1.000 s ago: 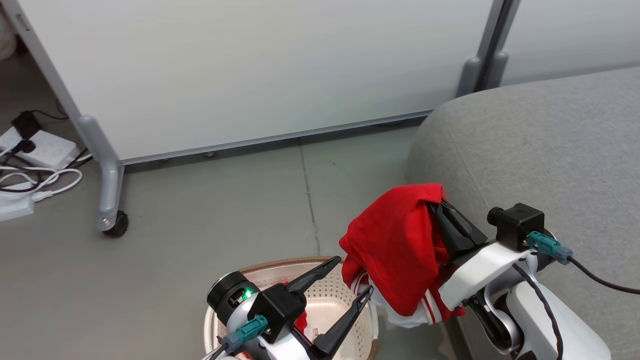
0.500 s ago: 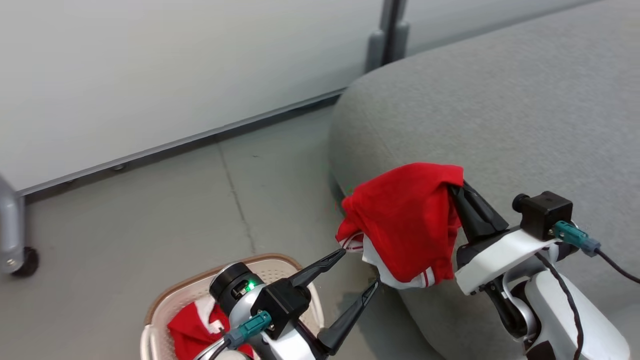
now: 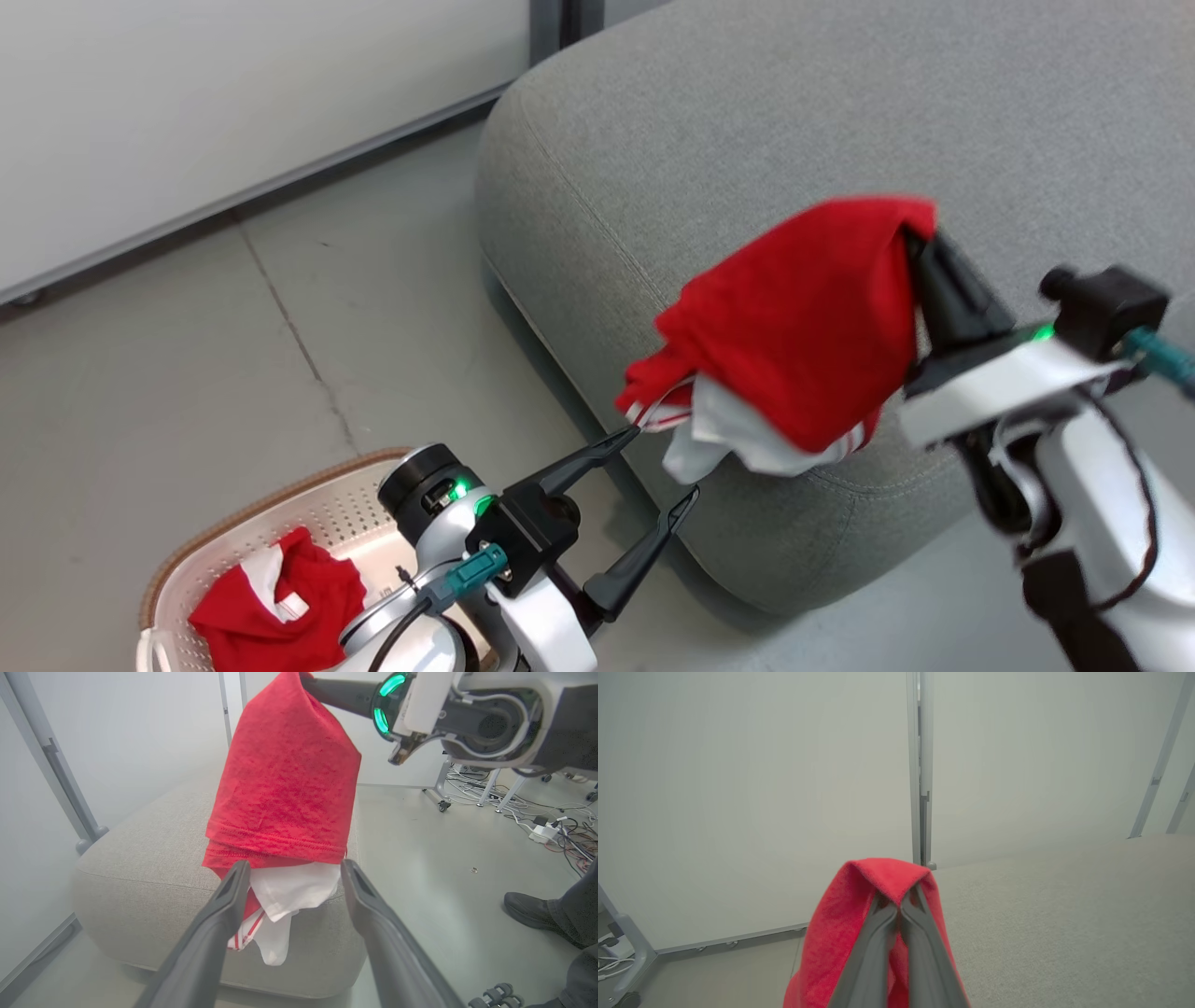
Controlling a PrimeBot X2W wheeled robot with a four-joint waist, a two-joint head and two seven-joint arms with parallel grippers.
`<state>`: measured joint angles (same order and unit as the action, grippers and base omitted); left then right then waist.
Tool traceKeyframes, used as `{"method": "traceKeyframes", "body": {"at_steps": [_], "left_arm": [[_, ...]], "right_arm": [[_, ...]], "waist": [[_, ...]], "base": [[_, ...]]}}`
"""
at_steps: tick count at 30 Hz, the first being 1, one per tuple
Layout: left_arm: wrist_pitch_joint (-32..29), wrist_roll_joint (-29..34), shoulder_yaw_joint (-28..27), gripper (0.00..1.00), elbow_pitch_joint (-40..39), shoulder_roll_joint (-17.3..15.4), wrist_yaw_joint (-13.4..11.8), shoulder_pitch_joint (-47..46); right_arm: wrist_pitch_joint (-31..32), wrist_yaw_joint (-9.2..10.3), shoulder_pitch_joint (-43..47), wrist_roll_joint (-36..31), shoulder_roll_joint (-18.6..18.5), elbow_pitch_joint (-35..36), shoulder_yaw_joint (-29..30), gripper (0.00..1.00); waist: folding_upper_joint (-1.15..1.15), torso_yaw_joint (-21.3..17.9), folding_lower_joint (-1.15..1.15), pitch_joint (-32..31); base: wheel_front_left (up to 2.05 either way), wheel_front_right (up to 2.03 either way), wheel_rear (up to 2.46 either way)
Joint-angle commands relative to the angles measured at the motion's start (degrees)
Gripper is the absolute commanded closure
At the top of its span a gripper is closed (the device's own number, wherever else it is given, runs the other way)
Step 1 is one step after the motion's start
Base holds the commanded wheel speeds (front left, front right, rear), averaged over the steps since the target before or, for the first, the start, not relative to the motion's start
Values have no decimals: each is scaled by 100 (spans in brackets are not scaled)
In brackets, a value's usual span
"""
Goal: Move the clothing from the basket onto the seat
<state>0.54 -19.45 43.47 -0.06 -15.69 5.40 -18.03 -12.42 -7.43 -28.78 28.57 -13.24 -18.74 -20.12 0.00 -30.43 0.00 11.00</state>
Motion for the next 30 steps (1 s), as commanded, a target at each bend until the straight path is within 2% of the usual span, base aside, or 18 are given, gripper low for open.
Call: {"method": "traceKeyframes", "body": {"at_steps": [1,11,19,21,30], "left_arm": [[11,31,-28,0,-9,-27,-32,-88],[-103,236,-67,0,-207,-51,-8,-695],[-246,427,142,0,-361,-59,64,-1146],[-315,478,200,0,-399,-72,83,-1263],[-512,507,462,0,-492,-219,145,-1614]], "right_arm": [[-58,-11,-116,40,-35,21,48,100],[-200,-11,-1875,239,-746,-416,672,100],[-273,-11,-2682,520,-1147,-1414,929,100],[-280,-11,-2724,670,-1124,-1713,935,100],[-283,-10,-2296,1291,-551,-2807,1143,100]], "waist": [[0,-80,0,125],[0,221,0,744],[0,590,0,1364],[0,665,0,1567],[0,885,0,2151]], "base": [[0,0,0],[0,0,0],[0,0,0],[0,0,0],[0,0,0]]}}
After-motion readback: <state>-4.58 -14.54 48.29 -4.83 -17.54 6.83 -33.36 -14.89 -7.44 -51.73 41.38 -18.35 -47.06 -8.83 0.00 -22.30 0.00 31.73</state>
